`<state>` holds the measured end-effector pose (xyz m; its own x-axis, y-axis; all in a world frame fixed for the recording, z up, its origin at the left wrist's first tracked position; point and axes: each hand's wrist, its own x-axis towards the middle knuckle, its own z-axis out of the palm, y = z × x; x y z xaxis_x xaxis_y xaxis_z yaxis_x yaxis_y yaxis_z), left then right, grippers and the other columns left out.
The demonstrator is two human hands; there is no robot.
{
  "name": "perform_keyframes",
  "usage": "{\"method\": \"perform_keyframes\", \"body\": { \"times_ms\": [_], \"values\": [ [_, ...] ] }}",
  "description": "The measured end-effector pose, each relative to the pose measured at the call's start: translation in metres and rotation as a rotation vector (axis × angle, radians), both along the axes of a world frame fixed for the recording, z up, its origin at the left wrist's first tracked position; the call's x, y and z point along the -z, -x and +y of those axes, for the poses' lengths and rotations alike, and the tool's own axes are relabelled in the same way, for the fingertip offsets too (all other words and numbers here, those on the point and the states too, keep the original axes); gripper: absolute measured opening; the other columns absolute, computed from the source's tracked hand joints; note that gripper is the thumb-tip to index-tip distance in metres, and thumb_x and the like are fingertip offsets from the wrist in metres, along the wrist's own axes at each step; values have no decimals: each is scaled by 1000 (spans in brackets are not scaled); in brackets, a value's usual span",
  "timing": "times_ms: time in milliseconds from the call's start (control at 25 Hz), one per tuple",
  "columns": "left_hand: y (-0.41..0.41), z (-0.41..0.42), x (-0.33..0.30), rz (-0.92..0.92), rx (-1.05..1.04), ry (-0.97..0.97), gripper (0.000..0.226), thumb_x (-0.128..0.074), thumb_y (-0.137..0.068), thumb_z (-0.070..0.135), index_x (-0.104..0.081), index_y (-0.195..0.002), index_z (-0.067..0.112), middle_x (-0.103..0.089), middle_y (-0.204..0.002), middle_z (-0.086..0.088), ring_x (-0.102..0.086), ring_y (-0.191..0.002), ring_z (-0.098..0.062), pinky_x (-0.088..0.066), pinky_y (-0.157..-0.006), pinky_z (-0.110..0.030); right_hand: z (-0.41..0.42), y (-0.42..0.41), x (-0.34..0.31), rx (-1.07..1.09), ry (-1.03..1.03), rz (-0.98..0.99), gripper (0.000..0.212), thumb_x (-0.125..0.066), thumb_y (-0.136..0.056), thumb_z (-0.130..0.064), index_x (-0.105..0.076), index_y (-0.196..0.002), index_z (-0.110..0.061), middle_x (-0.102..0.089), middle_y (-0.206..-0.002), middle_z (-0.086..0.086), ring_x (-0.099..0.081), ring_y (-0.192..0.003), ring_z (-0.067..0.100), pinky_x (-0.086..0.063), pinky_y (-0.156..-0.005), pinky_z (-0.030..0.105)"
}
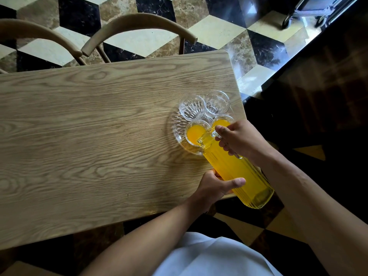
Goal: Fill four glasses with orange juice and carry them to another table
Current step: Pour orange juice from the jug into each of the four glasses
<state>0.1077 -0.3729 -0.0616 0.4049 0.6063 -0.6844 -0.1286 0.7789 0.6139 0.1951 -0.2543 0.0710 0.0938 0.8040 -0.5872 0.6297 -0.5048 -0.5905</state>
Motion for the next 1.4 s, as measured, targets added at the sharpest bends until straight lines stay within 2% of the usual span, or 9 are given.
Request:
{"method": "perform_keyframes", "body": {
  "times_ms": [120,360,640,800,960,1120,1240,1320,1400],
  "values": [
    [2,1,3,20,4,-14,61,-99,-62,40,-72,-113,21,-83,-109,-8,-80,-104,-28,-63,-96,-54,-1,-1,-1,15,1,26,48,-58,-101,-41,-74,-73,-6,-69,-60,6,-61,-52,21,-49,-56,38],
    [5,6,11,90,-7,-100,74,-102,-57,38,-68,-120,18,-83,-112,-4,-79,-105,-23,-63,-98,-50,-9,-12,-4,100,-17,129,43,-59,-101,-36,-73,-77,-3,-66,-60,7,-60,-58,26,-47,-59,43],
    [-4,4,17,168,24,-147,94,-105,-43,55,-65,-120,19,-82,-112,-3,-79,-105,-24,-63,-95,-55,-23,-33,-5,164,-79,180,43,-60,-100,-34,-73,-78,0,-69,-61,7,-61,-57,25,-48,-60,44],
    [-17,2,17,212,22,-164,96,-106,-42,56,-64,-121,22,-82,-113,-1,-79,-105,-22,-64,-92,-55,-32,-52,-8,182,-107,252,41,-61,-101,-34,-74,-79,-1,-68,-59,4,-60,-59,25,-46,-60,44],
    [-43,2,11,290,41,-193,97,-105,-42,61,-65,-123,23,-82,-113,2,-79,-104,-19,-65,-92,-51,-36,-80,-14,144,-140,287,41,-60,-101,-33,-75,-83,0,-69,-66,12,-60,-62,29,-47,-62,45],
    [-85,-3,-7,392,-41,-194,99,-102,-37,66,-66,-117,20,-83,-107,2,-80,-98,-16,-66,-89,-47,-35,-117,-21,83,-144,327,41,-60,-101,-34,-74,-82,0,-67,-62,7,-58,-59,26,-45,-61,43],
    [-119,-6,-20,460,-119,-205,85,-102,-42,62,-66,-104,16,-82,-94,-5,-79,-84,-18,-67,-78,-40,-31,-144,-25,26,-149,388,41,-60,-101,-33,-73,-77,-3,-65,-57,4,-55,-56,23,-44,-59,40],
    [-141,-7,-28,483,-189,-221,72,-101,-47,56,-60,-92,17,-72,-72,5,-63,-62,-6,-54,-54,-22,-27,-162,-27,-24,-148,412,40,-61,-100,-34,-73,-72,-8,-64,-56,3,-55,-55,22,-45,-59,37],
    [-159,-8,-35,513,-218,-221,70,-99,-48,58,-54,-87,20,-59,-68,11,-51,-57,-3,-43,-50,-16,-23,-175,-28,-67,-152,412,41,-61,-99,-35,-72,-69,-9,-65,-55,2,-56,-53,21,-46,-57,37]
  ]
}}
